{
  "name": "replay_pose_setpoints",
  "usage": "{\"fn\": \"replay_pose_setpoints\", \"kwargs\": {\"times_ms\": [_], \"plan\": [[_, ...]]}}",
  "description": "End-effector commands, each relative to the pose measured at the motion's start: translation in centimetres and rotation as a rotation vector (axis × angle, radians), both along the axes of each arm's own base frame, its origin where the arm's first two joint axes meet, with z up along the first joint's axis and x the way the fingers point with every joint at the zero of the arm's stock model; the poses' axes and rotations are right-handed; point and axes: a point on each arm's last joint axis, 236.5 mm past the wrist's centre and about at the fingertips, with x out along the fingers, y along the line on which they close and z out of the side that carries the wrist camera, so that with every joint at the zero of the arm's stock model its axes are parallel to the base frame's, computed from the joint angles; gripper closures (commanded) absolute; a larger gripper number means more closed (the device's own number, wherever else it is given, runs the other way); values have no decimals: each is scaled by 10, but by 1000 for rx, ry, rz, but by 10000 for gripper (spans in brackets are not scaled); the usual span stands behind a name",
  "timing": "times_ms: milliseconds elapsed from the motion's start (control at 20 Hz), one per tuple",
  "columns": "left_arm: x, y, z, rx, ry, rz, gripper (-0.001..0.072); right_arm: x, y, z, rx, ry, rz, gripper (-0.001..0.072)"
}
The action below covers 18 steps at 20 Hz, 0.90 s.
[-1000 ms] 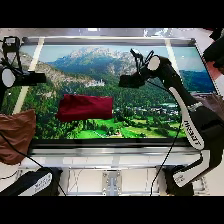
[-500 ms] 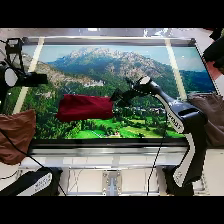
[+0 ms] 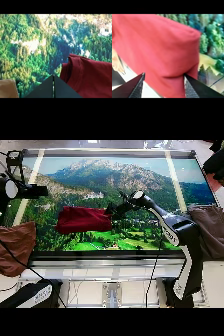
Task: Fold the shirts.
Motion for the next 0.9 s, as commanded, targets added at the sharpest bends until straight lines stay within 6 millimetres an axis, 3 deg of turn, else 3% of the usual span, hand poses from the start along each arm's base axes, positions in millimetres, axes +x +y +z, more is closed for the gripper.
{"fn": "replay_pose_setpoints", "kwargs": {"times_ms": [0,50,150,250,550,750,850], "plan": [[0,0,0,0,0,1,695,23,-30,28,-47,-87,25,163],[0,0,0,0,0,1,695,31,-47,33,-97,-107,19,163],[0,0,-1,0,1,1,695,29,-70,28,-183,-83,29,162],[0,0,-1,1,3,0,695,18,-72,15,-228,-51,70,162],[0,0,-1,1,3,0,695,10,-28,-19,-196,-32,81,157],[0,0,-1,1,3,0,695,-12,-3,-38,-161,42,124,151],[0,0,-1,1,3,1,695,-23,15,-37,-124,56,144,153]]}}
